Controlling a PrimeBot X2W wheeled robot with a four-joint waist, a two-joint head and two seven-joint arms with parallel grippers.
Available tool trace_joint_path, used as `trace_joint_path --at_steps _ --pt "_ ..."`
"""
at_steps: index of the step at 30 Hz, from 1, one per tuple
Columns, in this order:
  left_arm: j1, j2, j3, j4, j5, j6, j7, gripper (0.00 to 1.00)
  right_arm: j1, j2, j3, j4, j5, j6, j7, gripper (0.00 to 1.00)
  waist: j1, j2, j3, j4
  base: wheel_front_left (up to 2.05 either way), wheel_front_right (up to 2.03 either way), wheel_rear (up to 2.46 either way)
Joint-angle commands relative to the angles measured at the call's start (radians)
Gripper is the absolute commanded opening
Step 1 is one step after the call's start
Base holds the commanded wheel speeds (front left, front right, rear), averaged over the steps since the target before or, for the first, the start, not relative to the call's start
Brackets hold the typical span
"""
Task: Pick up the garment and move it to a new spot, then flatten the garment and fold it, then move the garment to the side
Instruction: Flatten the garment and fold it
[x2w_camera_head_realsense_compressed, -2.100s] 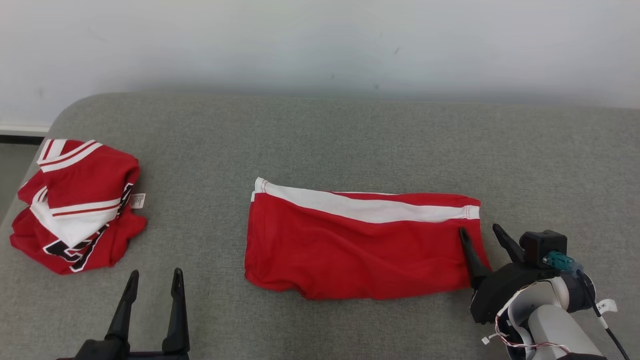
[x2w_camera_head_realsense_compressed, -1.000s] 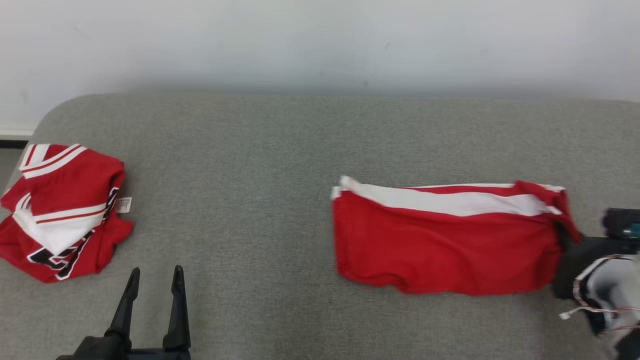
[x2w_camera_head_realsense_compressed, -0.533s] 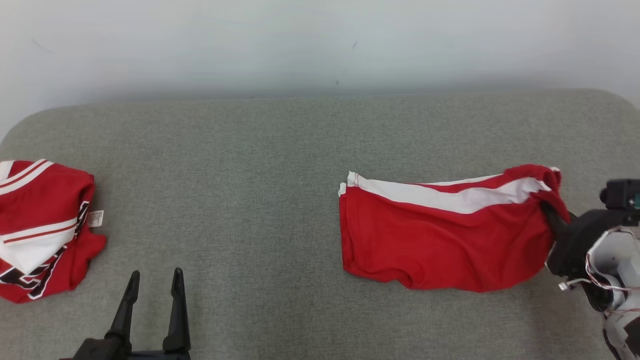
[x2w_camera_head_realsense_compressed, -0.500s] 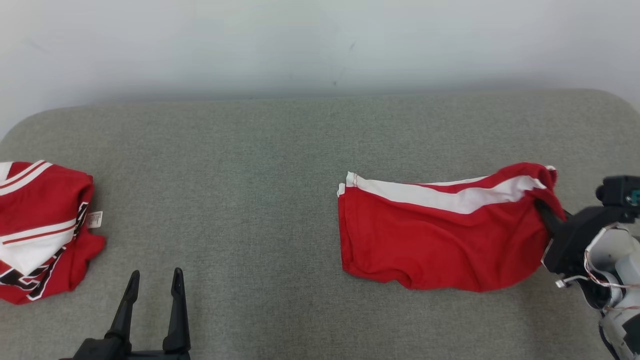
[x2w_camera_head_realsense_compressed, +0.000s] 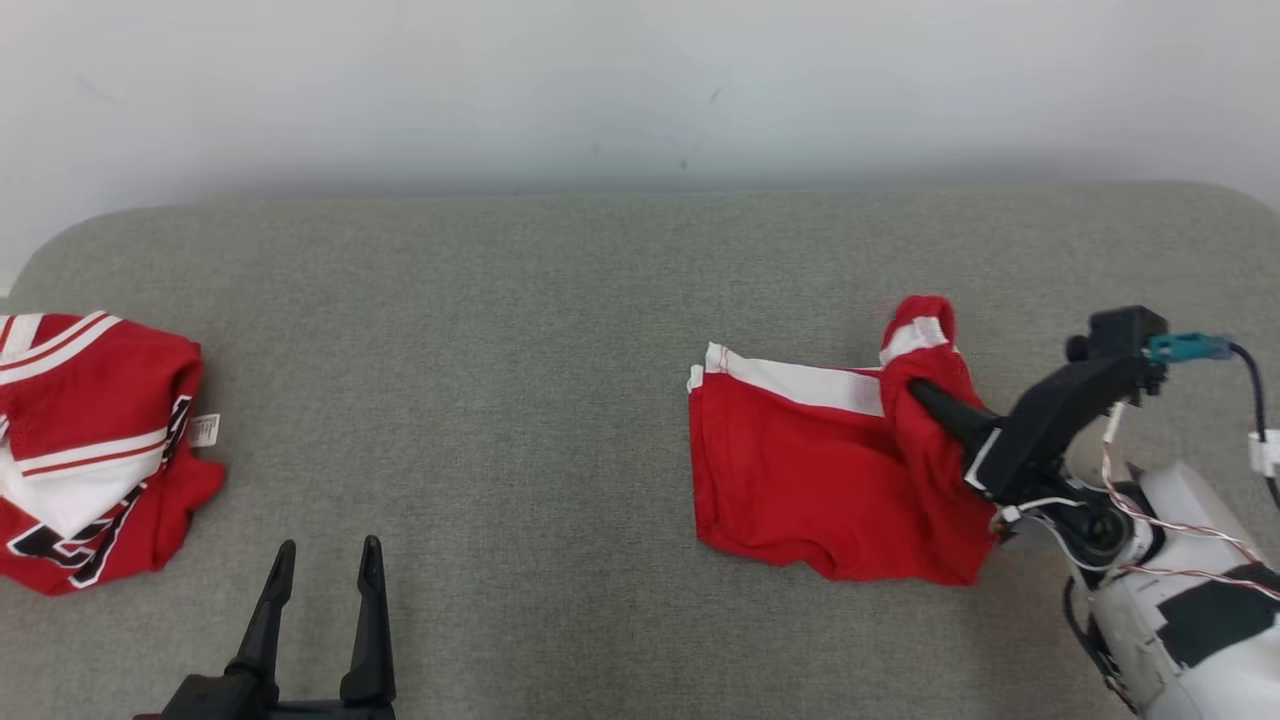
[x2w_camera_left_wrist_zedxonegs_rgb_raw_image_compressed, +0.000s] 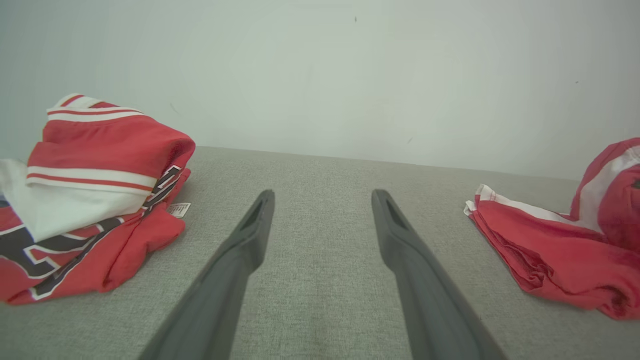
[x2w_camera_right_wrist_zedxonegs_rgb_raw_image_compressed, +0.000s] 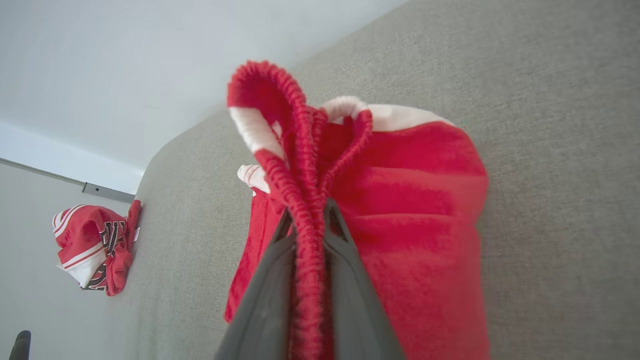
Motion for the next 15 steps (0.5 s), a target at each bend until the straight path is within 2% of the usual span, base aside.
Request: trace_joint_path --at_steps 1,7,14,15 --pt "-0.002 0.000 -0.003 0.002 -0.010 0.001 -0.003 1.00 -0.014 0.012 -0.002 0.003 -0.012 -0.002 0.004 0.00 0.0001 -0.0001 0.009 0.013 0.00 0.00 0.00" --pt "-0.020 0.000 -0.023 0.007 -0.023 0.008 -0.003 1.00 -0.047 0.096 0.003 0.036 -0.056 -0.002 0.025 0.00 0.0001 -0.0001 0.025 0.051 0.00 0.00 0.00" --pt "-0.033 0.000 -0.052 0.015 -0.032 0.016 -0.003 1.00 -0.060 0.153 0.004 0.105 -0.130 -0.002 -0.007 0.00 0.0001 -0.0001 0.036 0.089 0.00 0.00 0.00" --pt "-0.035 0.000 -0.055 0.018 -0.033 0.017 -0.003 1.00 -0.059 0.157 0.009 0.114 -0.145 -0.002 -0.016 0.15 0.0001 -0.0001 0.036 0.091 0.00 0.00 0.00"
